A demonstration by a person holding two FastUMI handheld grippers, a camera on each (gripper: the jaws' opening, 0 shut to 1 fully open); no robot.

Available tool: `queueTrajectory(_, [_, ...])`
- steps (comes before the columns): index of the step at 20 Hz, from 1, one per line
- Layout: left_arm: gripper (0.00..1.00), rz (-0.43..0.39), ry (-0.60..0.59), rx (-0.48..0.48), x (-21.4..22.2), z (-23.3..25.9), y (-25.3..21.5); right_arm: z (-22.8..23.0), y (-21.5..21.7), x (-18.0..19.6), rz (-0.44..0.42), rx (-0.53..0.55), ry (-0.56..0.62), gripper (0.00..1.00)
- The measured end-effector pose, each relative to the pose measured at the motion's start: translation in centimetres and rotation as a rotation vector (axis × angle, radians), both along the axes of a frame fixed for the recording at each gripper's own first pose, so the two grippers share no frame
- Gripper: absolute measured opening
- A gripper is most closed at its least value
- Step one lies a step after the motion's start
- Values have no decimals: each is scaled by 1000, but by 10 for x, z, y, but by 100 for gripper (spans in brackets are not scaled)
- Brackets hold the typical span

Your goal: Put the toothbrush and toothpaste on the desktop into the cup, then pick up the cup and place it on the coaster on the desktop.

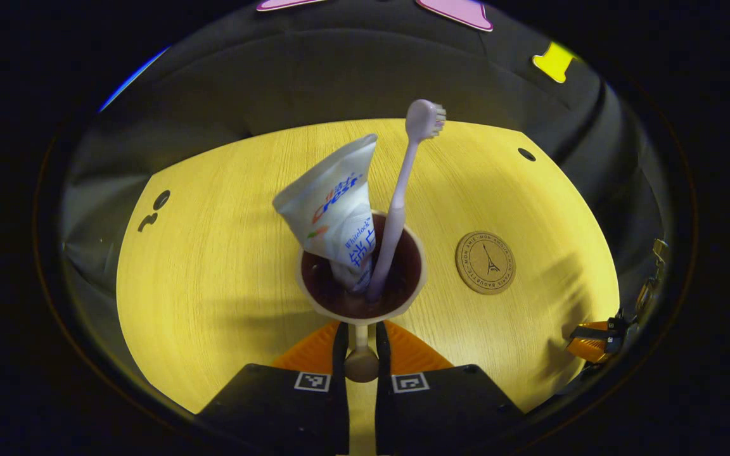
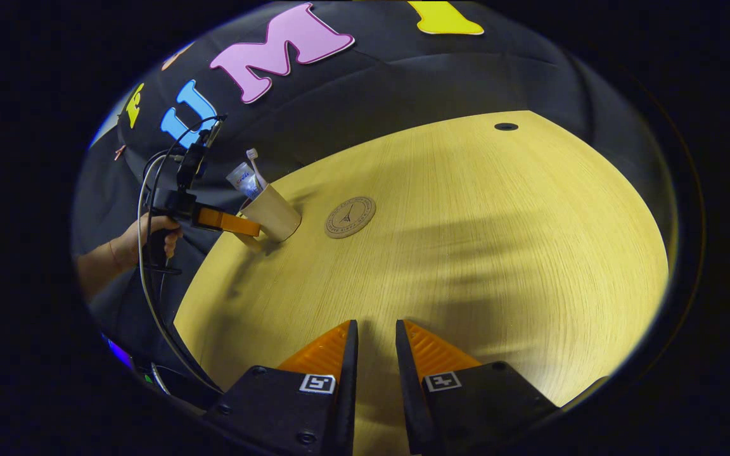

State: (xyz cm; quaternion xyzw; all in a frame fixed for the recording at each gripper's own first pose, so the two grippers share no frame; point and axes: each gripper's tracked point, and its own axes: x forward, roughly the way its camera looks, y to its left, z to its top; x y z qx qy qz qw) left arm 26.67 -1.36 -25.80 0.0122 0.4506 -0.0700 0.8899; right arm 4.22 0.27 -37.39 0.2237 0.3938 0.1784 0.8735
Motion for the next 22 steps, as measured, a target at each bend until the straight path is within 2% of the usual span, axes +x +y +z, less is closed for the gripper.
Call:
queueTrajectory(4, [21,-23,-43,33,1,14,0,5,-1,-1,-15,0,-8,36])
queueTrajectory(5, [16,-31,-54,36,1,18,-3,6,-1,-1,-19,0,-10,19])
queueTrajectory(6, [20,-42,-60,36,0,20,-9,8,-1,-2,-21,0,-13,36])
queueTrajectory(9, [21,-101,-67,37,-4,25,-31,13,-4,-6,-34,-3,-22,36])
queueTrajectory(10, [20,-123,-70,36,-4,27,-42,15,-7,-6,-40,-7,-26,19])
queueTrajectory(11, [20,-149,-71,37,-2,28,-53,15,-9,-9,-45,-10,-29,36])
queueTrajectory(14, [20,-217,-64,41,0,24,-80,16,-18,-14,-68,-18,-32,36])
queueTrajectory(22, [20,-334,-50,75,13,22,-131,5,-48,-30,-145,-19,-1,36])
